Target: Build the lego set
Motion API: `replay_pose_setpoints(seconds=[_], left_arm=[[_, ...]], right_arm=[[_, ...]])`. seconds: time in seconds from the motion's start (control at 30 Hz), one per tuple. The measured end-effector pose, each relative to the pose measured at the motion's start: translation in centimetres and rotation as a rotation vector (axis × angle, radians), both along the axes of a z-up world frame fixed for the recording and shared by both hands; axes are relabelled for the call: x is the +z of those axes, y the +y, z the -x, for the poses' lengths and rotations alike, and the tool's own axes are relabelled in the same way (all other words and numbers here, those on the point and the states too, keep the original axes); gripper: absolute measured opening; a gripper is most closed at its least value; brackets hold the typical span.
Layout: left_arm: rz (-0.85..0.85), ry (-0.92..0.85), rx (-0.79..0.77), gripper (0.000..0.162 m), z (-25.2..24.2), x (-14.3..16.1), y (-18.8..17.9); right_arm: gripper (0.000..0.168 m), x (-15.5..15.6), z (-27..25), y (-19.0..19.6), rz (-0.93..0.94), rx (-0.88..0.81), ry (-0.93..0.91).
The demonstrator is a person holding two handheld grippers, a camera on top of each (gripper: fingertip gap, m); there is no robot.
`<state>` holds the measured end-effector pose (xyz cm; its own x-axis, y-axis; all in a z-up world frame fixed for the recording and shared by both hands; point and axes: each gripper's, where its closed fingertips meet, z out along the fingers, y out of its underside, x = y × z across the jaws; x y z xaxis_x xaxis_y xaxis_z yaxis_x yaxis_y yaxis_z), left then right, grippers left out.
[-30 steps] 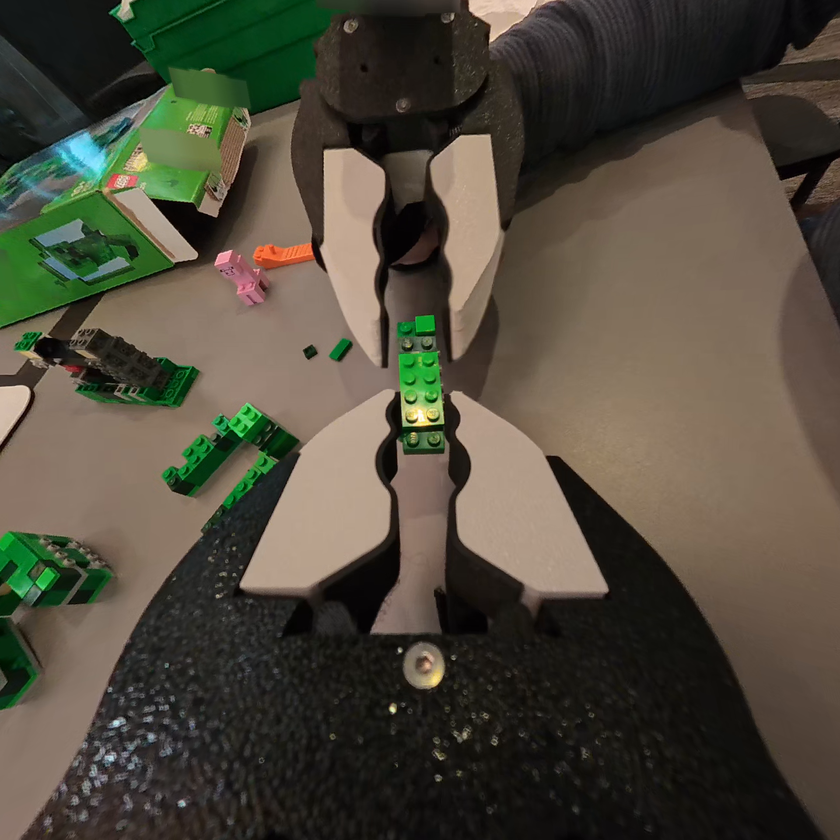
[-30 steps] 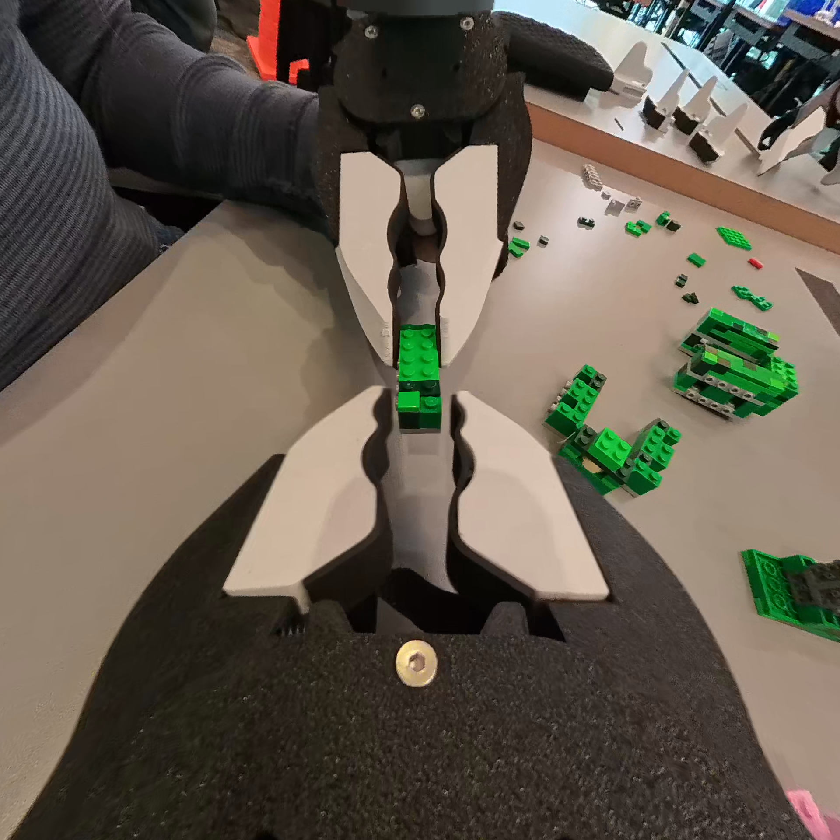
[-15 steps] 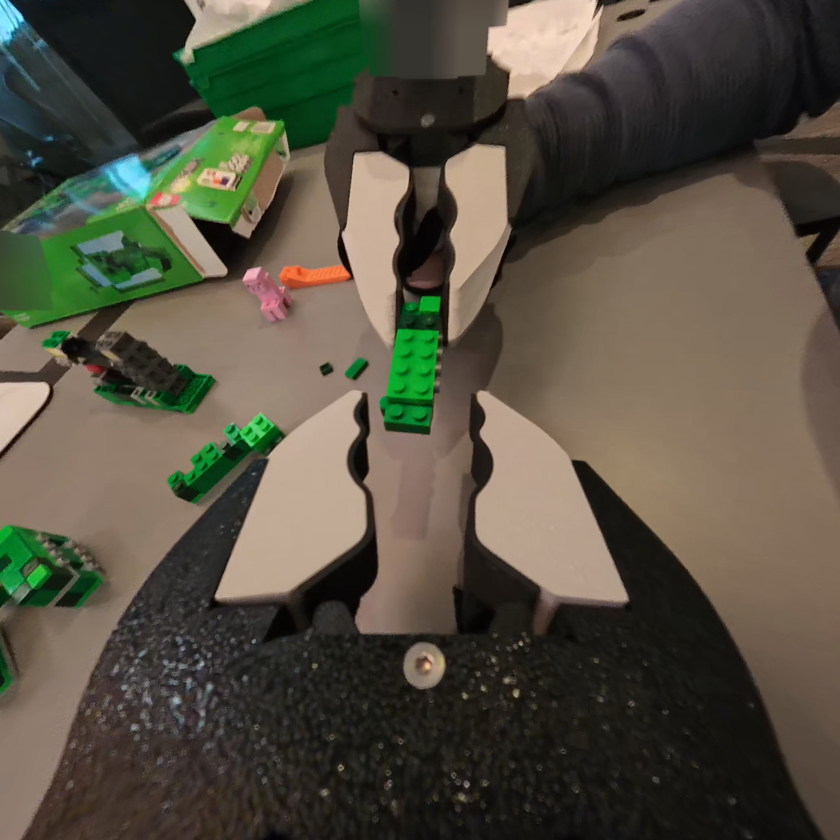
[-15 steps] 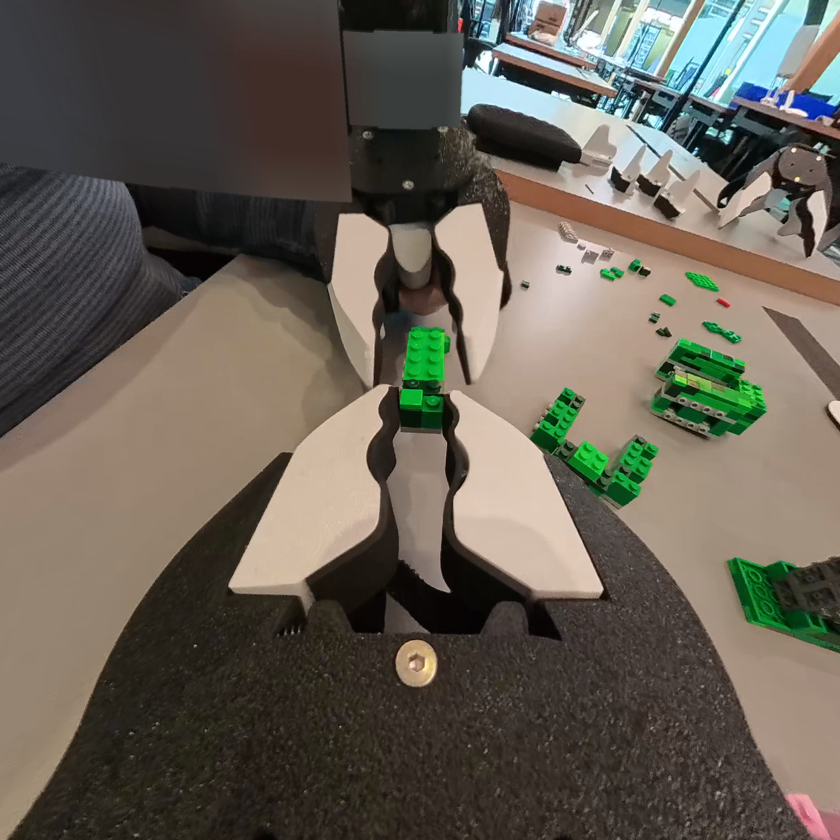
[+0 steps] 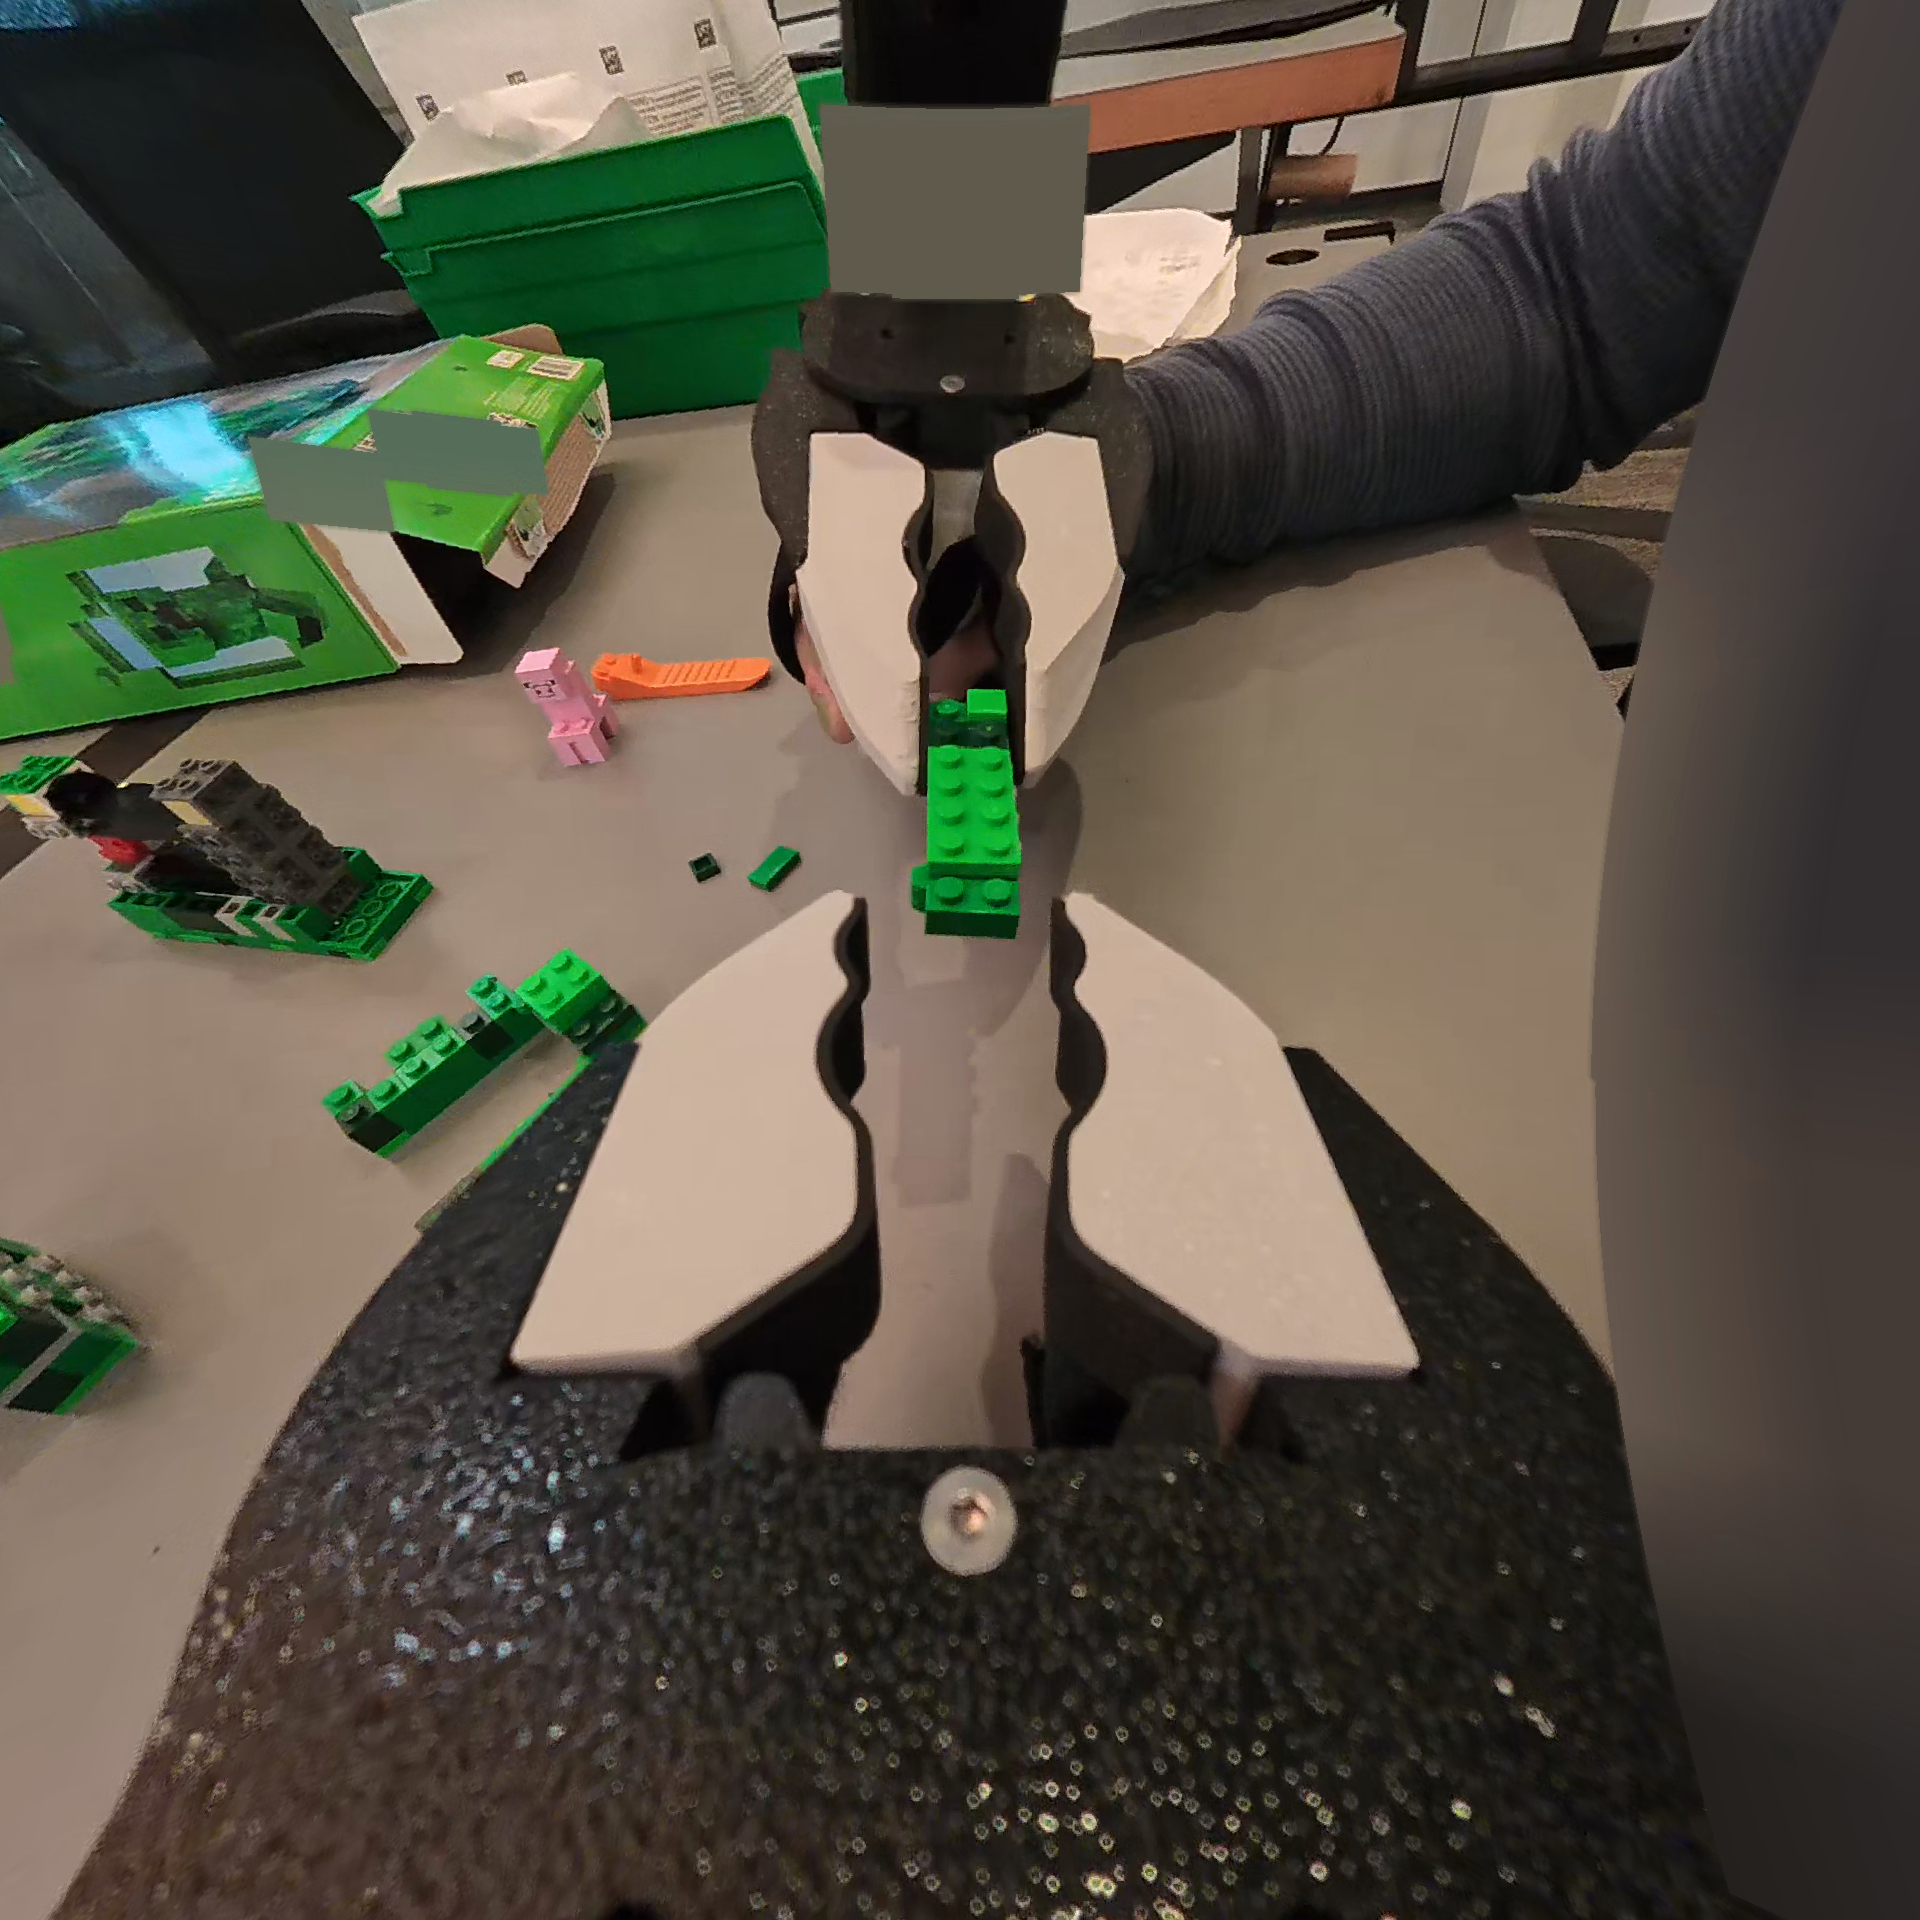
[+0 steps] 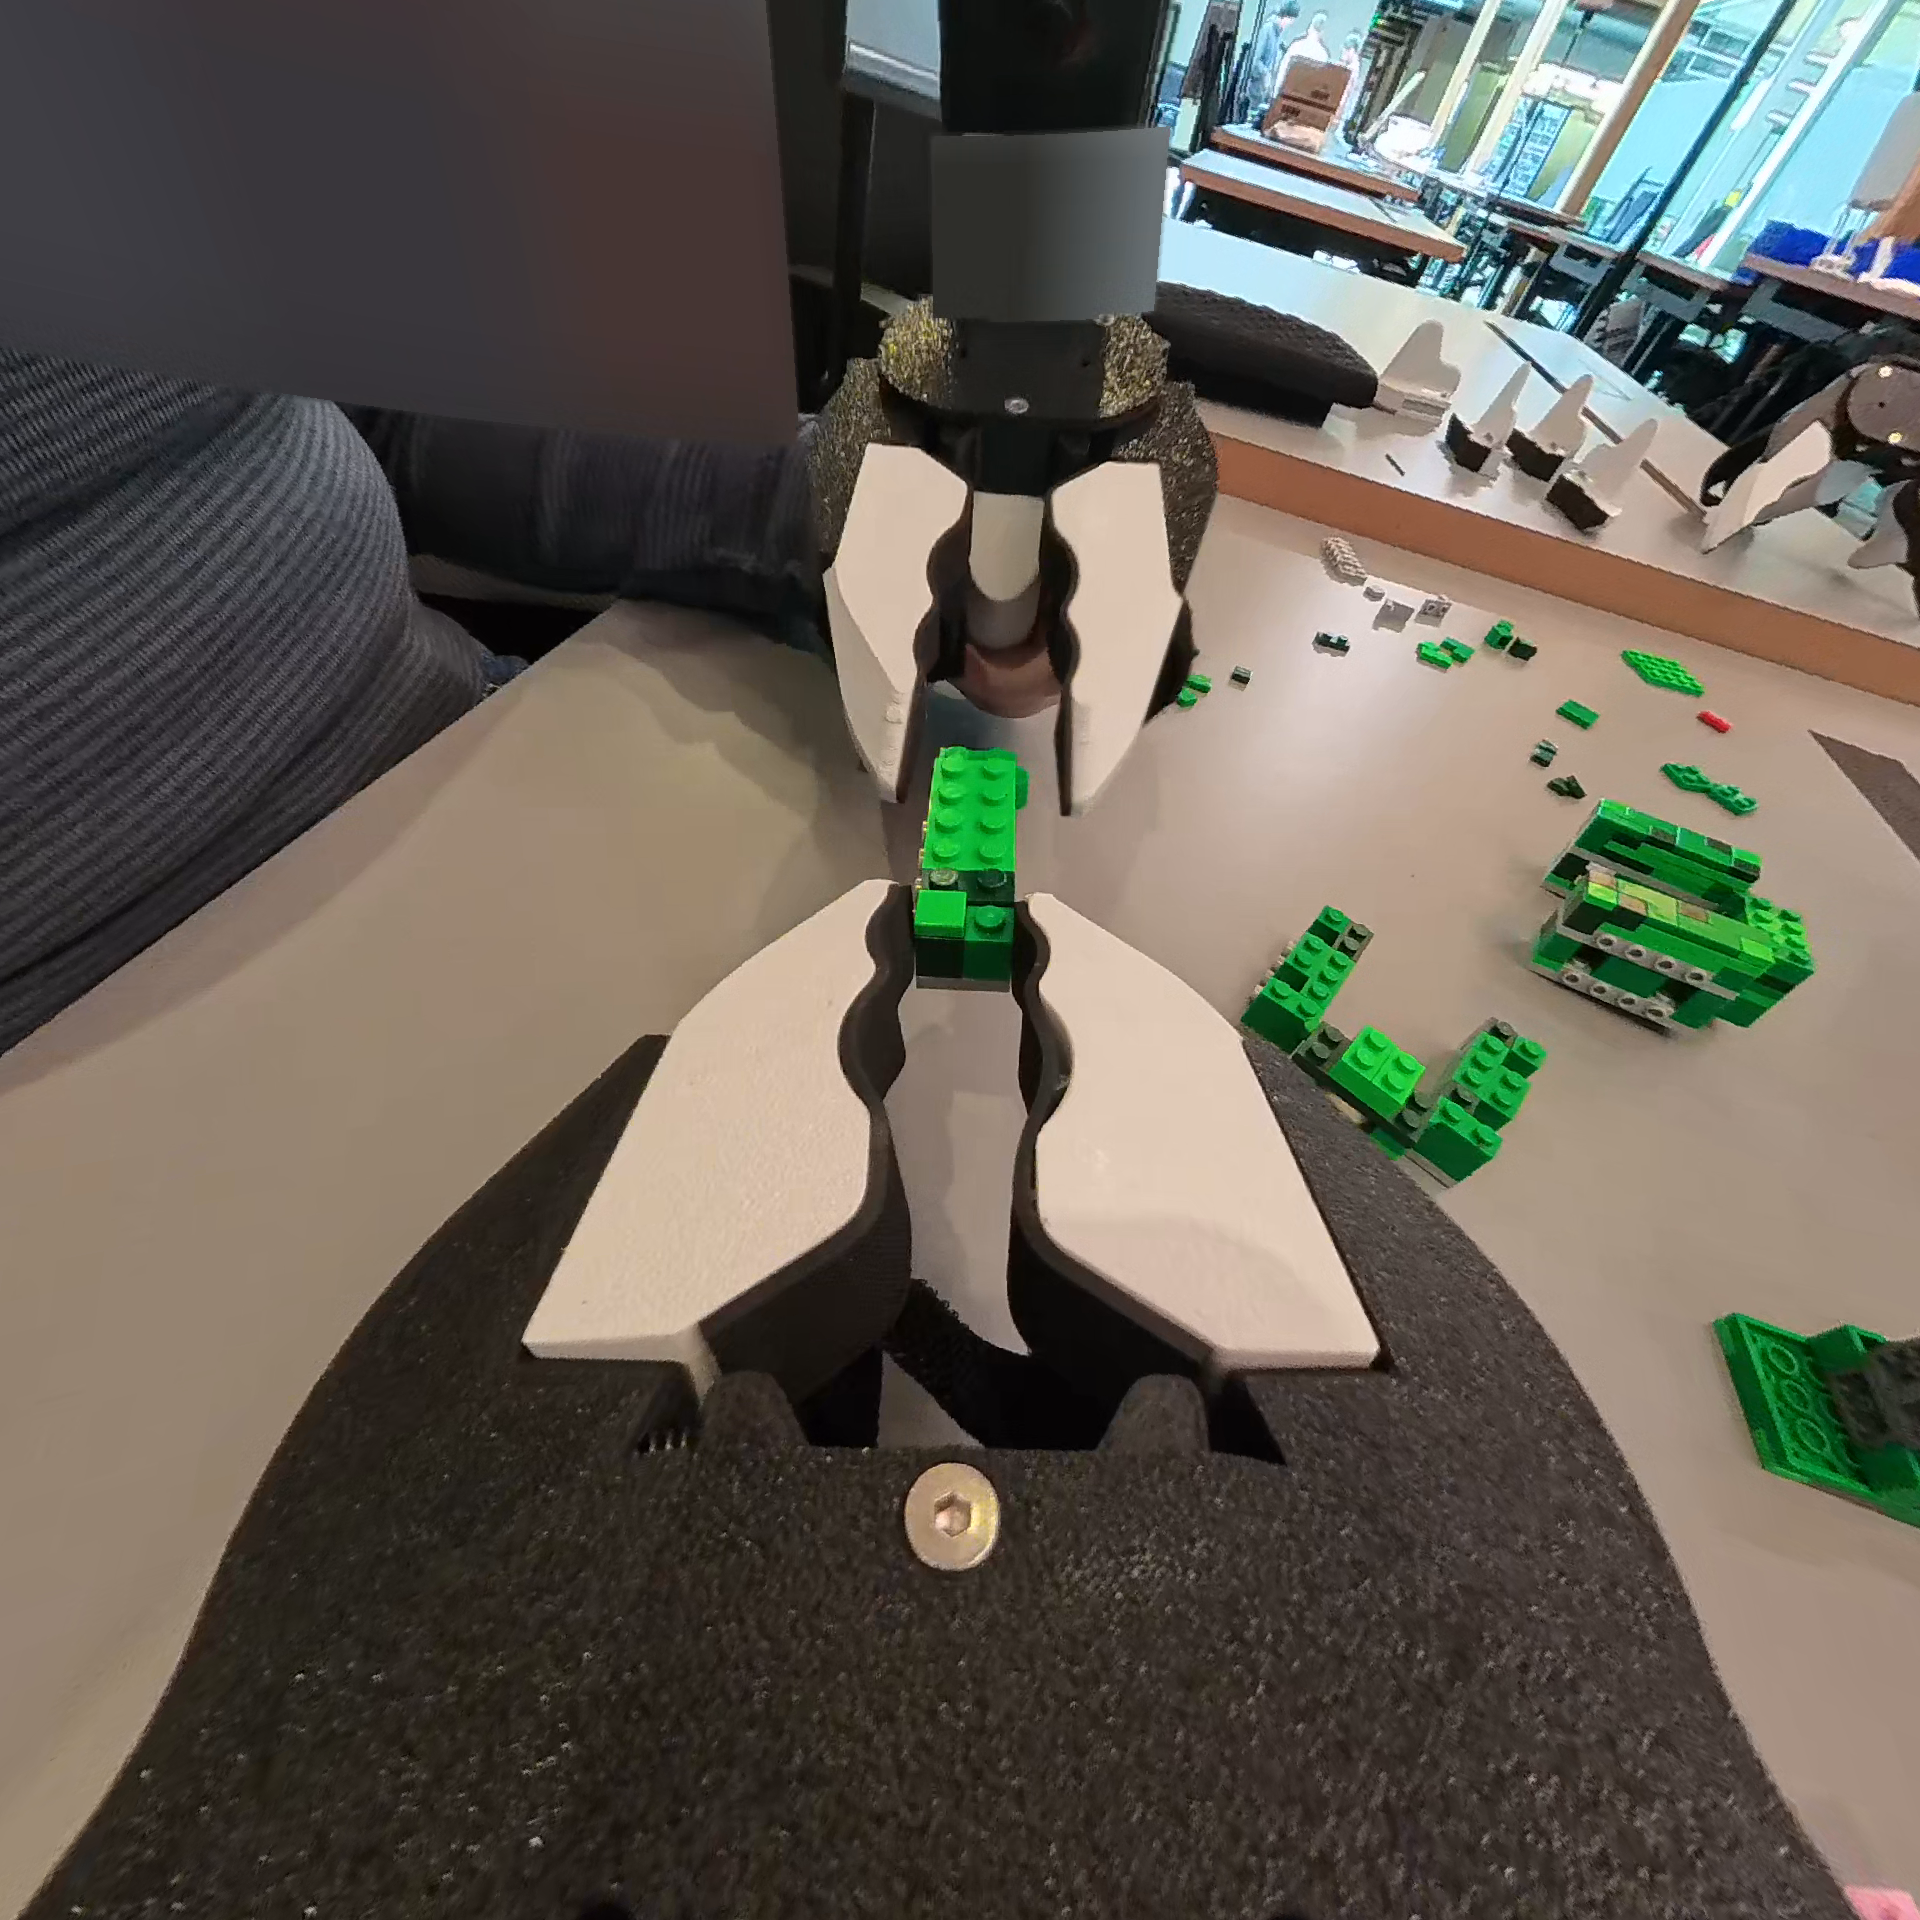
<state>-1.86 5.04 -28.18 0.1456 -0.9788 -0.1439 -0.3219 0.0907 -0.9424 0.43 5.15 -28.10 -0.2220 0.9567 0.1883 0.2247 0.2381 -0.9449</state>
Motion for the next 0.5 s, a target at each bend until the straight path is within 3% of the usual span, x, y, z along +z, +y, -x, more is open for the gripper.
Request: replay_pose_setpoints(seconds=[0.13, 0.5], left_arm=[[-0.015, 0.013, -0.011, 0.021, -0.08, -0.17, -0.15], [-0.023, 0.022, 0.003, 0.028, 0.15, -0.27, 0.09]], right_arm=[[0.018, -0.05, -0.05, -0.18, 0.008, 0.016, -0.006], [0.018, -0.23, -0.09, -0.25, 0.027, 0.029, -0.023]])
